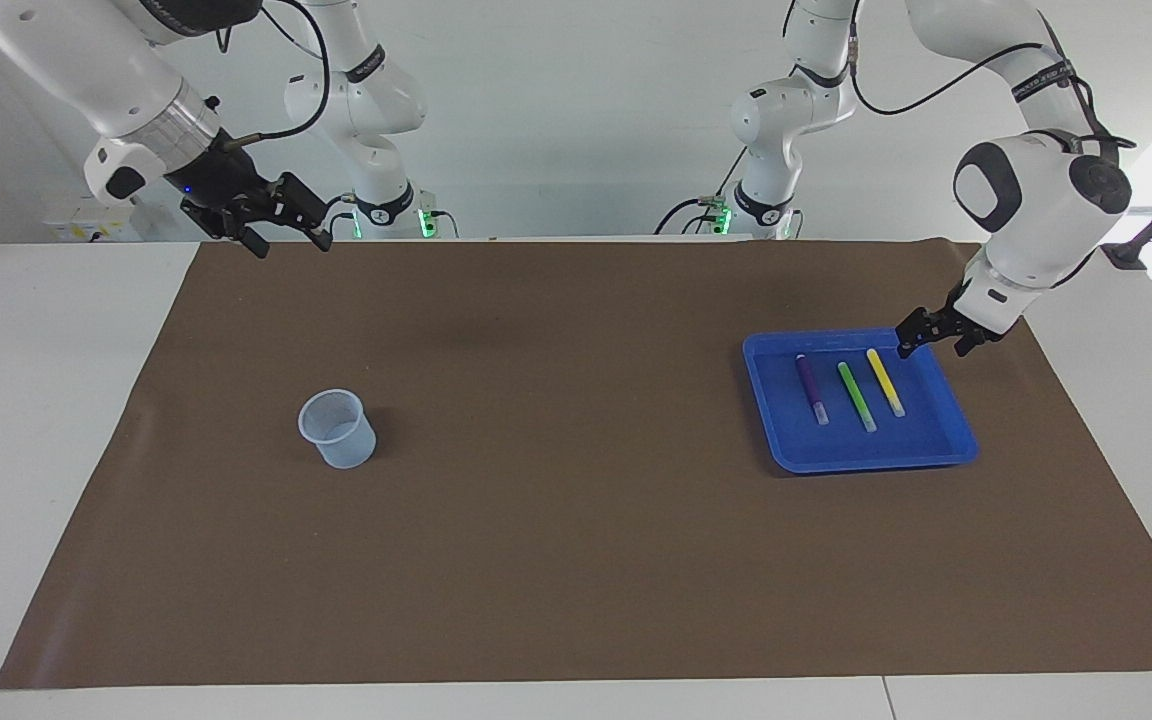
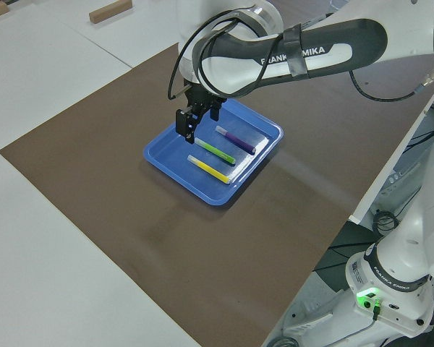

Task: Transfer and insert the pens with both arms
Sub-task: 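Grasp the yellow pen in the tray with the left gripper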

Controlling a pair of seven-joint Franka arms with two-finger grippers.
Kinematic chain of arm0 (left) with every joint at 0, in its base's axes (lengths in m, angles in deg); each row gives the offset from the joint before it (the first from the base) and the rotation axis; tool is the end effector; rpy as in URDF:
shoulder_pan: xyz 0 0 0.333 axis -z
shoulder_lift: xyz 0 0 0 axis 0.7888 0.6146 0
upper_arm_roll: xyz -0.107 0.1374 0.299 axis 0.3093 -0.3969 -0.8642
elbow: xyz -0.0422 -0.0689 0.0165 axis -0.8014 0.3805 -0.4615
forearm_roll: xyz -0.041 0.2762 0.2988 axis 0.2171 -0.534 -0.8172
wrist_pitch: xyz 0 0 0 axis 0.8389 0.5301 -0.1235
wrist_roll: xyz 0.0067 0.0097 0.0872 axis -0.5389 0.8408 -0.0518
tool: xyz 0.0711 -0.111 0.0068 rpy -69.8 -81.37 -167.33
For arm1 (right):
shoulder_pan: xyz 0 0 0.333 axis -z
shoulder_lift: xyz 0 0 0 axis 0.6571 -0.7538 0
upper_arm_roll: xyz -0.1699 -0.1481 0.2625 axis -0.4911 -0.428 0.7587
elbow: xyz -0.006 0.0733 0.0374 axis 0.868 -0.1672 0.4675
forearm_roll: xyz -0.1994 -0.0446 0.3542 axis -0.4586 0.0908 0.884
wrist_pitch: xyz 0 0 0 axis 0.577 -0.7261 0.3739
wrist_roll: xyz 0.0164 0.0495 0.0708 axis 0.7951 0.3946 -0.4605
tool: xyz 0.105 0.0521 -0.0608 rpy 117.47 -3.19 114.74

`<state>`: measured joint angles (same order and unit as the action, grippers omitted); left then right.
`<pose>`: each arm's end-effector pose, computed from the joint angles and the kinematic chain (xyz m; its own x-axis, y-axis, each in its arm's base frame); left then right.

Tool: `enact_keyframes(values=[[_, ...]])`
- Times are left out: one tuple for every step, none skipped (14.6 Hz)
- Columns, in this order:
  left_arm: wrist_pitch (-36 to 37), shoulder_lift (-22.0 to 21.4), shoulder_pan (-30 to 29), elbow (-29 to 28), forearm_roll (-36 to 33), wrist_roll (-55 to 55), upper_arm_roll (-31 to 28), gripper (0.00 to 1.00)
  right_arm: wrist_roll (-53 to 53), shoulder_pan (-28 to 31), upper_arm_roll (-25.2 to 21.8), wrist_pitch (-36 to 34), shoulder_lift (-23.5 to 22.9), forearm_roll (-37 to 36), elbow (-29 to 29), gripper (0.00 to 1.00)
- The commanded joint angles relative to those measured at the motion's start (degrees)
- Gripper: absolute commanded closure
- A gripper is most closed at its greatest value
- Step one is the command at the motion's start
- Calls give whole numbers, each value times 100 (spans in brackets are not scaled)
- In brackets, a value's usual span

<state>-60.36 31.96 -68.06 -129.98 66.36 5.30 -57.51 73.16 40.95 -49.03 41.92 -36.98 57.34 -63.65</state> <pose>0.5533 0.0669 0.3986 0.9977 -0.0451 -0.0500 -0.0439 -0.9987 0.0255 0.5365 0.0188 0.6267 0.9623 -0.2083 -0.1748 -0.2556 -0.9124 -0.3196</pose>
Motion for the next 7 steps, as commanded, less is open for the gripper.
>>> enact_keyframes(values=[[-460, 176, -10, -195, 18, -108, 21, 0, 520, 4, 44, 264, 326, 519, -542, 0], [-618, 229, -28, -282, 0, -117, 21, 3, 564, 13, 36, 290, 449, 851, -788, 0], [-872, 273, -2, -413, 0, -108, 21, 4, 652, 13, 36, 317, 555, 1046, -999, 0], [-1083, 343, 16, -528, -17, -108, 21, 5, 705, 22, 36, 413, 669, 1222, -1227, 0], [-1163, 378, -19, -564, -26, -125, 21, 7, 705, 22, 44, 605, 792, 1450, -1482, 0], [-1190, 439, -37, -564, -26, -213, 21, 9, 697, 22, 36, 842, 880, 1722, -1685, 0], [-1217, 492, -37, -564, -26, -274, 21, 11, 697, 13, 44, 1036, 907, 1899, -1765, 0]])
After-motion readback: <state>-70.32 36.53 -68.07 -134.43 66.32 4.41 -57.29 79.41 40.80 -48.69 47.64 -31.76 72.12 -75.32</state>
